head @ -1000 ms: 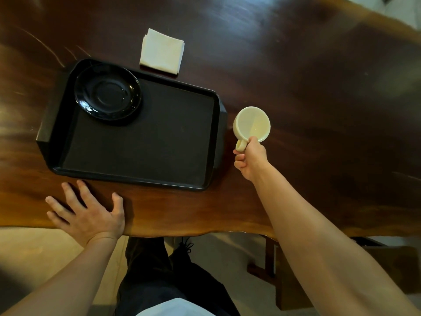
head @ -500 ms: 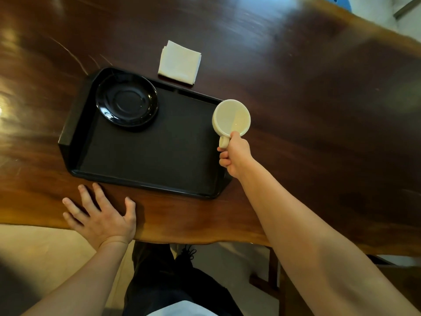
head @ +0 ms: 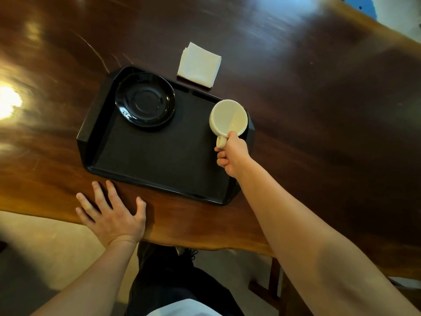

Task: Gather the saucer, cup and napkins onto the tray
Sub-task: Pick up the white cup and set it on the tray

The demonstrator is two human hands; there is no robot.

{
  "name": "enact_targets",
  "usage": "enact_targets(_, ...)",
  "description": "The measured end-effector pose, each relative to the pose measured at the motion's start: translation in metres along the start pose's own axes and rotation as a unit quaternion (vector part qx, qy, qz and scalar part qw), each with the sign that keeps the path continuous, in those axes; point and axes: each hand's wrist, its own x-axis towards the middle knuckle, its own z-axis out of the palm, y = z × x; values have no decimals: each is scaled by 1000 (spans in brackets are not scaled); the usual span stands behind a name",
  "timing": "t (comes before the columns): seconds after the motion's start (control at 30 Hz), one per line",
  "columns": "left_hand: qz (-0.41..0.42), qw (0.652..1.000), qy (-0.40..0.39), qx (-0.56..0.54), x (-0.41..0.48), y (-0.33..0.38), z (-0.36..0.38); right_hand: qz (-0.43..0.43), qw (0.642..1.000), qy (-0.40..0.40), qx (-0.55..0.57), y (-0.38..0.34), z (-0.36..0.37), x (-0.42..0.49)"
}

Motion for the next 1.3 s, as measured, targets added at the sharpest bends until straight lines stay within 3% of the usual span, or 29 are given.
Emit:
enact_targets(0.63,-2,1000,5,2,0,1,1,2,1000,-2,12,8,10,4)
enact_targets(0.77,-2,1000,0,4,1,0,1,-8,998,1,-63,6,5,-2)
enact_targets(0.87,0,1000,-4,3,0,0,1,-55,989,62,-120,4,-2,0)
enact_targets(0.97,-1,1000,-11,10,0,2,-1,-161,955,173,-178,-5,-14,1)
enact_targets(1.03,2,1000,-17,20,0,3,-2,-257,916,204,-230,-14,-17,-2)
enact_targets(1.17,0,998,-39,44,0,2,-3,-373,856,190,-304,-36,6,-11)
enact_targets(1.3,-28,995,-75,59,4,9,-5,-372,835,144,-378,-63,46,-6)
